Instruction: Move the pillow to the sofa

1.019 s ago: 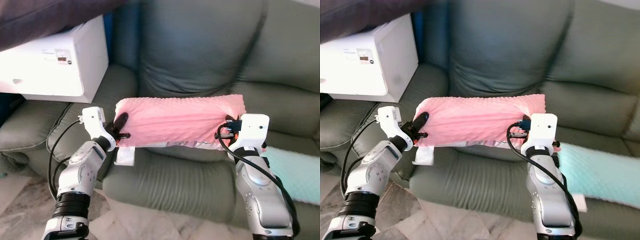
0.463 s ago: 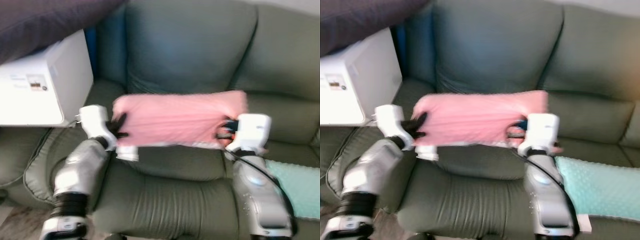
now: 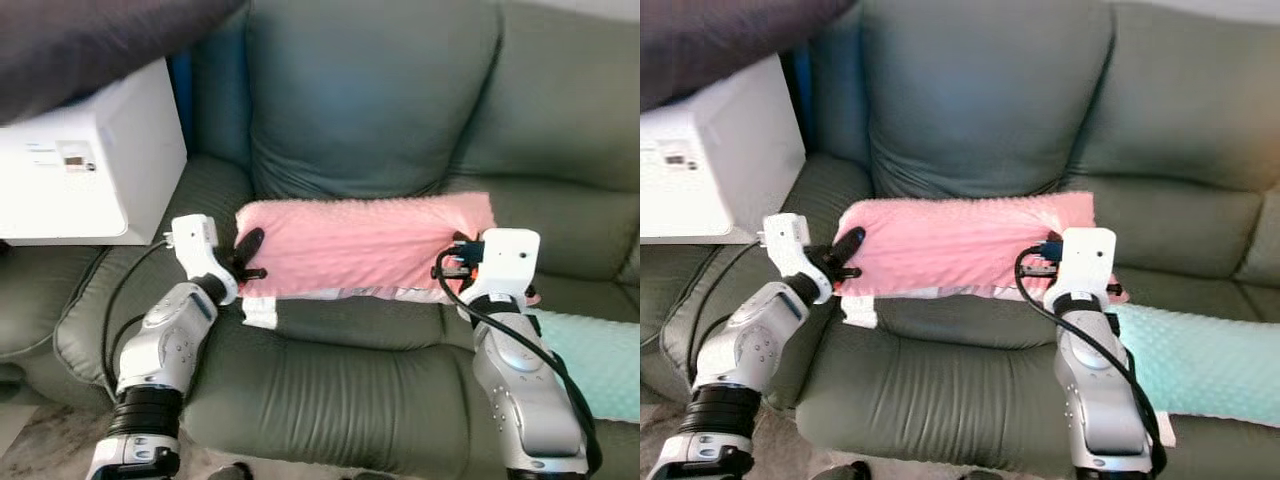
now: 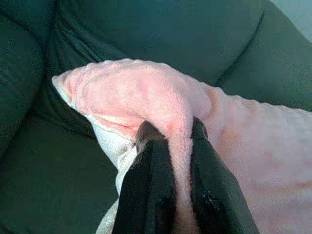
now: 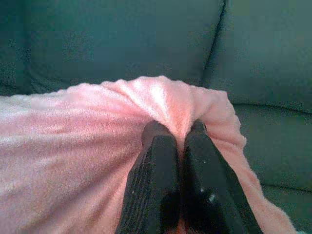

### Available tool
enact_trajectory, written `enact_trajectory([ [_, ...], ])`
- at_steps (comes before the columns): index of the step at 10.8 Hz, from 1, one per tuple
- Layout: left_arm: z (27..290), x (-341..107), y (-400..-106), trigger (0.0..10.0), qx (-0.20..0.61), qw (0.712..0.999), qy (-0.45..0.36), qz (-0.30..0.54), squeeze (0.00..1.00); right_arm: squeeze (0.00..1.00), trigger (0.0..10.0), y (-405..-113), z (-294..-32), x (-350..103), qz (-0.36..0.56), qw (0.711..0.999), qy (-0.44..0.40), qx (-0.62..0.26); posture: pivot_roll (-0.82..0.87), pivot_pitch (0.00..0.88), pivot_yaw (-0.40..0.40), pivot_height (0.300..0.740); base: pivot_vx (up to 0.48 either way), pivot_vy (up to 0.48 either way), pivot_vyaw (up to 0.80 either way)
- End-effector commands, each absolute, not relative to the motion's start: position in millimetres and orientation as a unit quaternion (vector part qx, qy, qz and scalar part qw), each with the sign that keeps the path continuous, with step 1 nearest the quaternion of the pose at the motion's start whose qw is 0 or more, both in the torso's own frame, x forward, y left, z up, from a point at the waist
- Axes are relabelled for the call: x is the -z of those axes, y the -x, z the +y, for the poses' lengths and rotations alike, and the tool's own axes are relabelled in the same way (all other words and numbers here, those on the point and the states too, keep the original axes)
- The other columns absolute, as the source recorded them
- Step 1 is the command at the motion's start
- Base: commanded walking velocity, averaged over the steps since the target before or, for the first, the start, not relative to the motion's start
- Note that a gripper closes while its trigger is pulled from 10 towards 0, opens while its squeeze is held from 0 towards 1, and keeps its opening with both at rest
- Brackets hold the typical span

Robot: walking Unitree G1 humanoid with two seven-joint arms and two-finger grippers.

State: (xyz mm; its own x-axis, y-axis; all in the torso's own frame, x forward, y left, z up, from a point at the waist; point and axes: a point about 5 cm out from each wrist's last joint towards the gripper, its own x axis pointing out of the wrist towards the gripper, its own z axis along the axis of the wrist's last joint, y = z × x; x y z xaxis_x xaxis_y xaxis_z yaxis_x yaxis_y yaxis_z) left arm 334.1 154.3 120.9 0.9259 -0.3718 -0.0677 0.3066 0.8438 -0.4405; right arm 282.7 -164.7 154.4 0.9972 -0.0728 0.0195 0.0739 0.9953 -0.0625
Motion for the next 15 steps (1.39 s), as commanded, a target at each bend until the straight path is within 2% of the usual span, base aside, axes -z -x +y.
enact_trajectory([
  [1, 156, -124, -335, 10.0, 0.178, 0.959, 0.210, 0.073, 0.00, 0.00, 10.0, -282, -168, -160, -0.019, 0.998, 0.038, 0.049, -0.14, 0.132, -0.060, 0.740, 0.000, 0.000, 0.00],
  [5, 156, -106, -327, 10.0, 0.181, 0.958, 0.193, 0.111, 0.00, 0.00, 10.0, -281, -169, -153, -0.002, 0.998, 0.031, 0.057, -0.13, 0.144, -0.057, 0.740, 0.000, 0.000, 0.00],
  [8, 163, -82, -319, 10.0, 0.167, 0.967, 0.142, 0.128, 0.00, 0.00, 10.0, -281, -171, -133, 0.037, 0.997, -0.008, 0.066, -0.13, 0.158, -0.052, 0.740, 0.000, 0.000, 0.00],
  [10, 173, -65, -318, 10.0, 0.146, 0.975, 0.090, 0.138, 0.00, 0.00, 10.0, -284, -173, -107, 0.098, 0.990, -0.062, 0.078, -0.12, 0.184, -0.049, 0.740, 0.000, 0.000, 0.00],
  [15, 173, -42, -312, 10.0, 0.125, 0.980, 0.055, 0.143, 0.00, 0.00, 10.0, -281, -168, -87, 0.123, 0.989, -0.055, 0.067, -0.12, 0.270, -0.039, 0.740, 0.000, 0.000, 0.00],
])
